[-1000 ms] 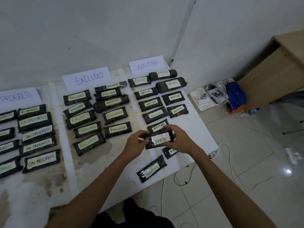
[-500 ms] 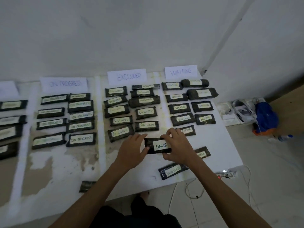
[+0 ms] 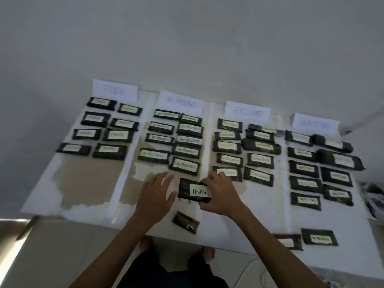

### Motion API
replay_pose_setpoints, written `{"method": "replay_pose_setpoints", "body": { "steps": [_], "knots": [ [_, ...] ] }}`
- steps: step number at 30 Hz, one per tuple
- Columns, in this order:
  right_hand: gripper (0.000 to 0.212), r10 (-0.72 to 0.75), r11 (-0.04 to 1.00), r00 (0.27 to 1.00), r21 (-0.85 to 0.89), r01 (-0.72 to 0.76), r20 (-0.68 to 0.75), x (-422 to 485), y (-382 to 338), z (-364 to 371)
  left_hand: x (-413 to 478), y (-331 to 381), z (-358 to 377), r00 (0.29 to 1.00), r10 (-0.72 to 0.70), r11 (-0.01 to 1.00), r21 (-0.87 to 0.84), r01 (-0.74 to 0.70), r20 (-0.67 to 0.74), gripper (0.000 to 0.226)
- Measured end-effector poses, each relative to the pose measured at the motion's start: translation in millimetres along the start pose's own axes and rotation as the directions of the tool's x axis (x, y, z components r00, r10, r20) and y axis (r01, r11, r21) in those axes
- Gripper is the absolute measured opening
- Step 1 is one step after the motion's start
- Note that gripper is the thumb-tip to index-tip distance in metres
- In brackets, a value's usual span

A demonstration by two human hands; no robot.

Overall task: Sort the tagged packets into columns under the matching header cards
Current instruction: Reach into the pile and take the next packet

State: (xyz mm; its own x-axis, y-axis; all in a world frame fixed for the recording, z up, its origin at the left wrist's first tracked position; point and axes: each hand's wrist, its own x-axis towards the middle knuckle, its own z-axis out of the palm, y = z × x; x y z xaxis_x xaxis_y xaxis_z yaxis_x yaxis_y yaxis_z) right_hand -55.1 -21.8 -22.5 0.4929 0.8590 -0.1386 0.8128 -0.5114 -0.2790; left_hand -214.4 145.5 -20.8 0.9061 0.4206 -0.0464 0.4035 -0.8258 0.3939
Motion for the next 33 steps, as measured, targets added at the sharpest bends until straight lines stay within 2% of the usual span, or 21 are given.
{"method": "replay_pose_setpoints", "body": {
  "steps": [10,17,21,26,33],
  "knots": [
    [0.062,-0.097,0.995,0.992,-0.032,0.099,0.08,96.4,-137.3,34.2,-31.9,-143.4,-46.6,0.977,-0.21,0.978,0.012,0.21,-0.036,0.053],
    [0.061,-0.112,0.993,0.967,-0.014,0.118,0.227,164.4,-210.1,76.1,-32.5,-229.6,-43.1,0.951,-0.308,0.952,-0.004,0.307,-0.01,0.055],
    [0.063,-0.107,0.992,0.965,-0.032,0.118,0.241,195.6,-240.2,101.2,-28.9,-268.4,-33.4,0.931,-0.364,0.931,0.023,0.363,0.025,0.054],
    [0.062,-0.09,0.991,0.982,-0.084,0.105,0.167,218.7,-264.6,126.5,-21.3,-295.7,-23.8,0.919,-0.394,0.918,-0.049,0.394,0.0,0.065],
    [0.062,-0.125,0.985,0.984,-0.105,0.139,0.129,224.5,-265.3,136.1,-18.0,-286.0,-11.7,0.95,-0.308,0.95,0.045,0.31,-0.058,0.078]
  ]
}}
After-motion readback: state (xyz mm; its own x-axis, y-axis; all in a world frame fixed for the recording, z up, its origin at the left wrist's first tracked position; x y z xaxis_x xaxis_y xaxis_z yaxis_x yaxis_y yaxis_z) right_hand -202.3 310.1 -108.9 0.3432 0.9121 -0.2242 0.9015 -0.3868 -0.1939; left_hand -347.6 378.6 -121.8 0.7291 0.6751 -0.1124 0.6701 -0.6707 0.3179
